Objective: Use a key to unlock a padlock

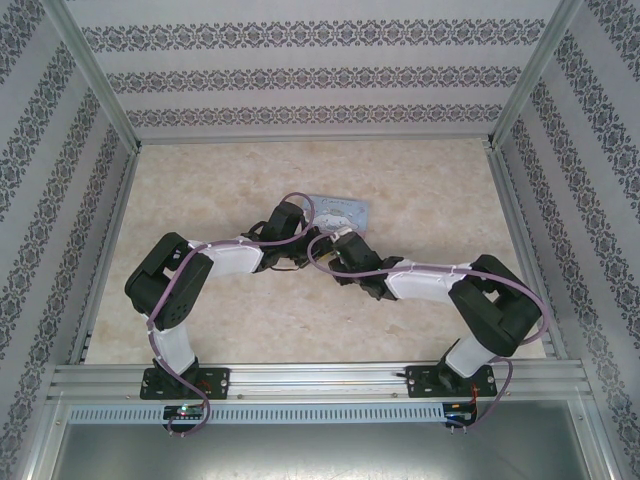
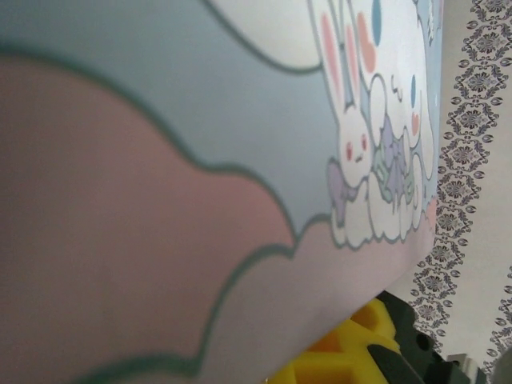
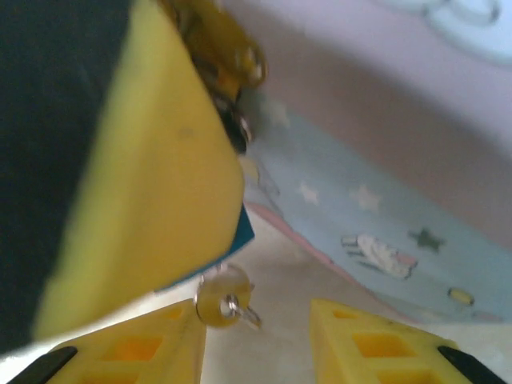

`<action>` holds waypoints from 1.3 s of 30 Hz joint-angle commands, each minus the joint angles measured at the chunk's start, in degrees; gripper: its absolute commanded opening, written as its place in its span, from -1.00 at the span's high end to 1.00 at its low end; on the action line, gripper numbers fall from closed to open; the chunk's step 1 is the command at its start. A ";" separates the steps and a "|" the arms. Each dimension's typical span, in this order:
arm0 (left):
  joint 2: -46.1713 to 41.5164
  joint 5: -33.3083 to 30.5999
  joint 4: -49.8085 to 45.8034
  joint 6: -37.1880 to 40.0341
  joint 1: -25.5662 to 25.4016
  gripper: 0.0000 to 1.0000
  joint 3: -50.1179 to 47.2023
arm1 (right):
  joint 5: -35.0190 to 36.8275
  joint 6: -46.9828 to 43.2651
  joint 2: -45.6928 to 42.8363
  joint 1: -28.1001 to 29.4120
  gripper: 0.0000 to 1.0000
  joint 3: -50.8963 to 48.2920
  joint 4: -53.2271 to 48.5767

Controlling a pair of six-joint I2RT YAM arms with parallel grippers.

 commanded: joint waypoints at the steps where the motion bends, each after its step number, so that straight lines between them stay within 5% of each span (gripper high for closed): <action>1: 0.08 1.30 0.65 0.96 0.49 1.00 0.96 | 2.51 -1.40 1.26 0.05 0.25 2.32 0.76; 6: 0.25 1.38 1.07 0.85 0.45 1.00 0.54 | 2.19 -1.37 1.80 -0.64 0.40 3.36 0.61; 14: 0.85 1.67 1.70 0.58 0.43 1.00 0.29 | -2.73 -0.07 0.93 -2.50 1.00 4.05 0.78; 19: 1.03 1.53 2.06 0.44 0.45 1.00 -0.02 | -14.58 1.68 -0.47 -5.30 1.00 3.01 3.07; 20: 1.04 1.38 1.98 0.49 0.42 1.00 -0.06 | -16.30 2.09 -0.81 -5.63 0.97 2.80 3.20; 23: 0.98 0.66 1.52 0.59 0.51 1.00 -0.19 | -20.73 3.41 -2.67 -6.55 0.38 1.37 3.33; 25: 1.04 0.21 0.79 1.03 0.50 1.00 -0.20 | -22.41 5.16 -4.31 -7.55 0.19 -0.48 3.72; 39: 0.85 -0.77 -0.41 3.11 0.51 0.53 -2.50 | -28.08 26.39 -7.35 -11.22 -0.12 -8.95 16.08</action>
